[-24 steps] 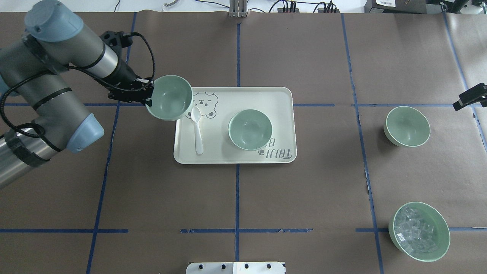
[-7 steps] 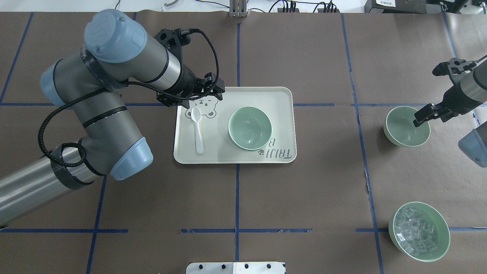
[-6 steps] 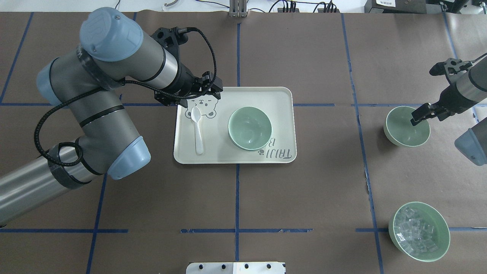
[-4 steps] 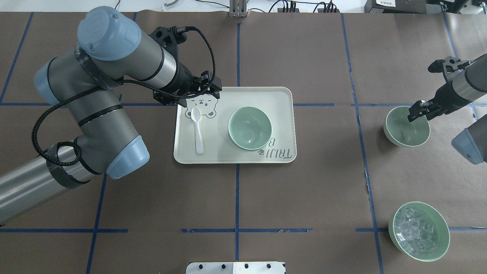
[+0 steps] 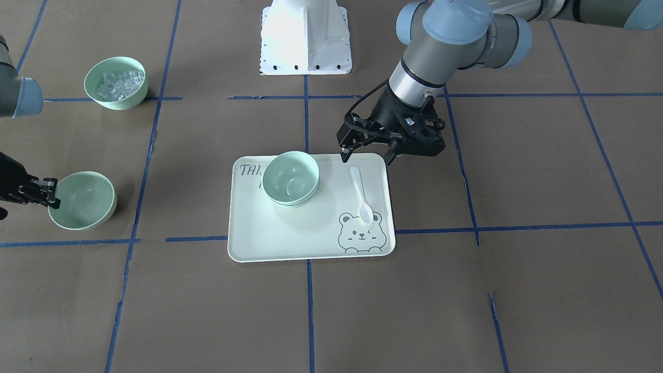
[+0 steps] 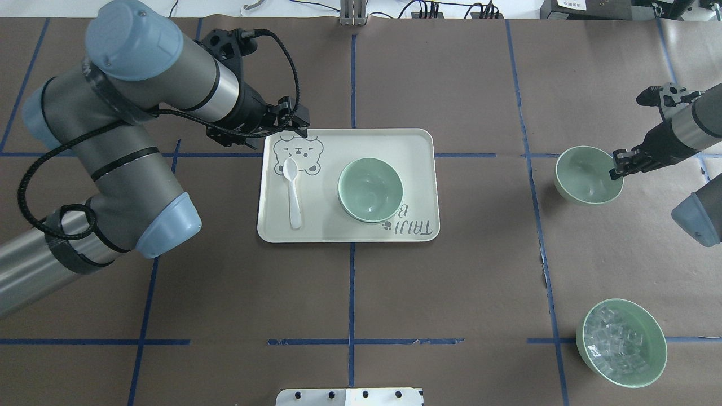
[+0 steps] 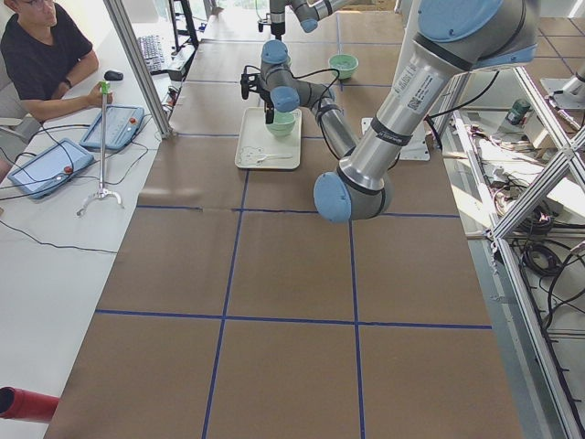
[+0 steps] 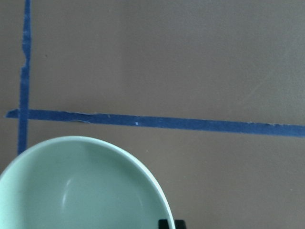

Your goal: Stack green bowls together

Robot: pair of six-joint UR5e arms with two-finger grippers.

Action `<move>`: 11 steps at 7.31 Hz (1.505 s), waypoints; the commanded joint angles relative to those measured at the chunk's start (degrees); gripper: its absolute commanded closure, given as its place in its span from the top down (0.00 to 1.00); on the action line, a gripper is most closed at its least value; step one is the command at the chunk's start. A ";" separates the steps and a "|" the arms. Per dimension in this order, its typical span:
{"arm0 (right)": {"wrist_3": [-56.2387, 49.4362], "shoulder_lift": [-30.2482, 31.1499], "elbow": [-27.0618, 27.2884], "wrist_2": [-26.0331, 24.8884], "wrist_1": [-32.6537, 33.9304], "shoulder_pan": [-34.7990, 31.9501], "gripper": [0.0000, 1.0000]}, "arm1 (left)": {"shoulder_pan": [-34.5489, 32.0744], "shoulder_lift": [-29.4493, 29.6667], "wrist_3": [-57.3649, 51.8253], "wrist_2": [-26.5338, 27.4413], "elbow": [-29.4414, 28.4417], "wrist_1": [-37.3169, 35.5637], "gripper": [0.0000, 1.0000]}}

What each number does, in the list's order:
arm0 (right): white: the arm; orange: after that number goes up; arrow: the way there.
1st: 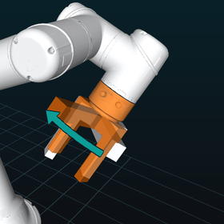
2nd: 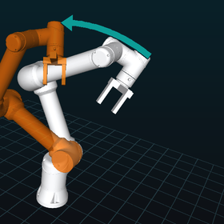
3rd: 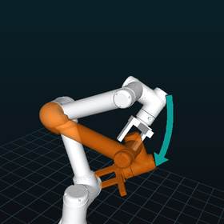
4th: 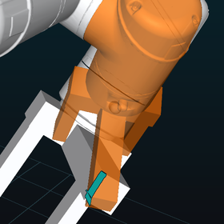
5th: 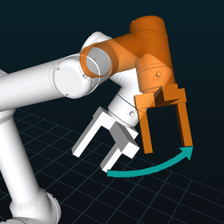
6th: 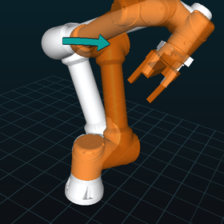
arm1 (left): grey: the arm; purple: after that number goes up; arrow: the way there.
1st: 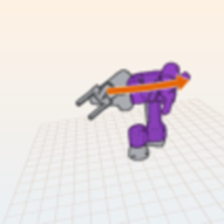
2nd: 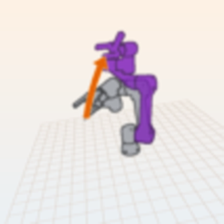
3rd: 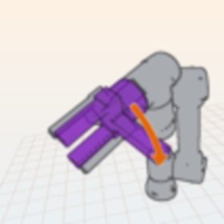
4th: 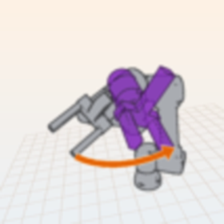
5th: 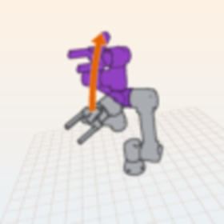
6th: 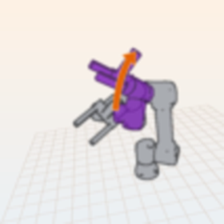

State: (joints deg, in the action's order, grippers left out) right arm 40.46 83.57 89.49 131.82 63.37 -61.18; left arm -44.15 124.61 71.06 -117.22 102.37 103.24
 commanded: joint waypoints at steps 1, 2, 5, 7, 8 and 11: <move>13.77 -4.34 4.90 2.38 -0.17 2.10 0.00 | -3.83 -6.46 -9.68 0.06 6.94 -3.91 1.00; 22.90 -9.77 5.69 1.87 -0.17 5.43 0.00 | -6.36 -8.58 -11.97 -0.03 7.92 -3.92 1.00; 38.15 -21.22 6.84 -2.59 -0.17 14.92 0.00 | -7.80 -13.70 -16.74 0.06 9.70 -3.83 1.00; 41.36 -22.57 7.71 -9.19 0.00 21.52 0.00 | -7.80 -13.61 -16.83 0.06 9.34 -3.83 1.00; 41.36 -22.49 7.55 -9.91 0.00 22.76 0.00 | -7.71 -13.61 -16.83 0.06 9.17 -3.83 1.00; 41.36 -23.19 7.02 -12.63 0.70 23.56 0.00 | -7.62 -13.52 -16.83 0.15 9.34 -3.83 1.00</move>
State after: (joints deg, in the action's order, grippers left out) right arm 81.80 60.38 96.71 120.54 63.85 -38.16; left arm -51.81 111.06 54.29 -117.08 111.59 99.40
